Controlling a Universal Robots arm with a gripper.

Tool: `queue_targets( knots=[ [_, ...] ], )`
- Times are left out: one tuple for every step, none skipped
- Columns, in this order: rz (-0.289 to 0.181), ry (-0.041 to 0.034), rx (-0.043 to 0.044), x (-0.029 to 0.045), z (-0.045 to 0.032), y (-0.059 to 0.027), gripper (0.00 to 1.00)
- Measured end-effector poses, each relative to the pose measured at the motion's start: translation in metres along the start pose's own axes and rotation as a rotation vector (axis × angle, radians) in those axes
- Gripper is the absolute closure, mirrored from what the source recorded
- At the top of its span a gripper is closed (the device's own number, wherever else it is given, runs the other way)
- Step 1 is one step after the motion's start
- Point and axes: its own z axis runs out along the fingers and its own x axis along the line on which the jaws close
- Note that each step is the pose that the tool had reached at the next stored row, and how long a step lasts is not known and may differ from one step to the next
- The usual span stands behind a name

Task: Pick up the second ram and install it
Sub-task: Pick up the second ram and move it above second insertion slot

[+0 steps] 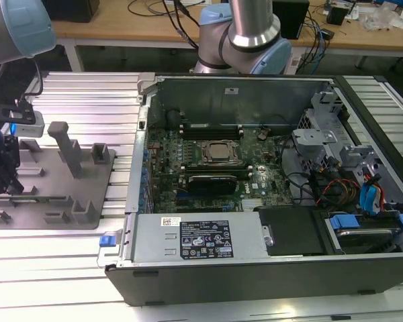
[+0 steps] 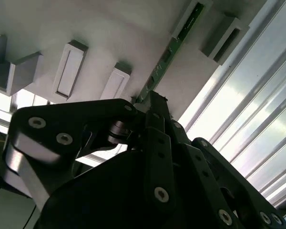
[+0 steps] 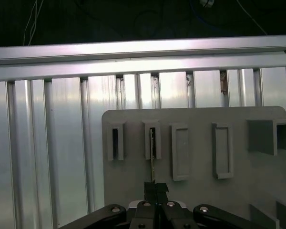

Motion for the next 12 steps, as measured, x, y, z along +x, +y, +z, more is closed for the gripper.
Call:
queue_targets(
  knots=[
    [0.0,0.0,0.0001,0.0,0.0,0.0,0.92],
    [0.0,-0.0001,0.0001,0.0,0.0001,0.0,0.92],
    [0.0,-0.0001,0.0001,0.0,0.0001,-0.0001,0.92],
    [0.0,-0.0001,0.0002,0.0,0.0001,0.0,0.92],
    [0.0,-0.0001,0.0001,0.0,0.0001,0.0,0.91],
    [0.0,0.0,0.0001,0.0,0.0001,0.0,0.86],
    [0.0,-0.0001,0.0001,0.0,0.0001,0.0,0.79],
    [0.0,-0.0001,0.0001,0.0,0.0001,0.0,0.79],
    [0.0,-0.0001,0.0001,0.0,0.0001,0.0,0.73],
    [0.0,-0.0001,0.0001,0.0,0.0001,0.0,0.73],
    [0.0,-0.0001,0.0001,0.0,0.0001,0.0,0.66],
    [0.0,-0.0001,0.0001,0.0,0.0001,0.0,0.66]
  ],
)
